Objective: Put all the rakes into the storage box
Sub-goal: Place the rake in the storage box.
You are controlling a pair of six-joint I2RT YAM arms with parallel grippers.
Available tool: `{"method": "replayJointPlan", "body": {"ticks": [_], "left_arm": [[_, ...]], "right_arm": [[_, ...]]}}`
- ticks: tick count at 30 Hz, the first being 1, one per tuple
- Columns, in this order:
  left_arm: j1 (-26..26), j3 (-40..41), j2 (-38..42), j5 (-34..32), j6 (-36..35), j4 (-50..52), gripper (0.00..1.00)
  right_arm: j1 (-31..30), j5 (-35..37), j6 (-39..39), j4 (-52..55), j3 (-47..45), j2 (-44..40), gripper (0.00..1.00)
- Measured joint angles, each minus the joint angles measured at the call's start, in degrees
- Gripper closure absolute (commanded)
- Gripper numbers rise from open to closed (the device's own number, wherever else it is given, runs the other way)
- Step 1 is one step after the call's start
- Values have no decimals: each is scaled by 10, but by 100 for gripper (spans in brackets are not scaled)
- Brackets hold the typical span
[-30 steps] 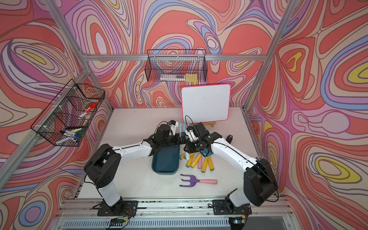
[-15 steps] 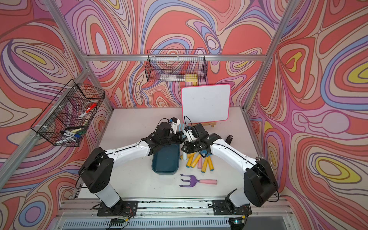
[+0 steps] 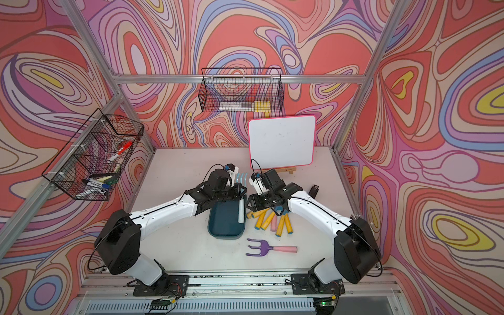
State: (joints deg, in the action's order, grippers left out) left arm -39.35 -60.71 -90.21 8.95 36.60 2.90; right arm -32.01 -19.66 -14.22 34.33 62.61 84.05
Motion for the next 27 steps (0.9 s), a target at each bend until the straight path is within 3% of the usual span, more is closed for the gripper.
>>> {"method": "replayJointPlan", "body": {"ticks": [7, 18, 19, 20, 21, 24, 27], "left_arm": [[7, 37, 7, -18, -6, 30, 100], [7, 37, -89, 16, 29, 19, 100], [7, 37, -92, 17, 31, 19, 98], [7, 37, -95, 20, 34, 18, 84], [7, 37, -97, 24, 36, 16, 78], [8, 37, -104, 33, 41, 9, 65], [8, 37, -108, 36, 45, 5, 64]], "right_arm": [[4, 40, -3, 2, -1, 0, 53], [4, 71, -5, 5, -14, -11, 55], [4, 73, -5, 5, -16, -13, 55], [4, 76, -5, 5, -18, -15, 55], [4, 78, -5, 7, -19, -16, 55], [4, 85, -7, 11, -19, -16, 54], [4, 97, -12, 14, -20, -16, 53]]}}
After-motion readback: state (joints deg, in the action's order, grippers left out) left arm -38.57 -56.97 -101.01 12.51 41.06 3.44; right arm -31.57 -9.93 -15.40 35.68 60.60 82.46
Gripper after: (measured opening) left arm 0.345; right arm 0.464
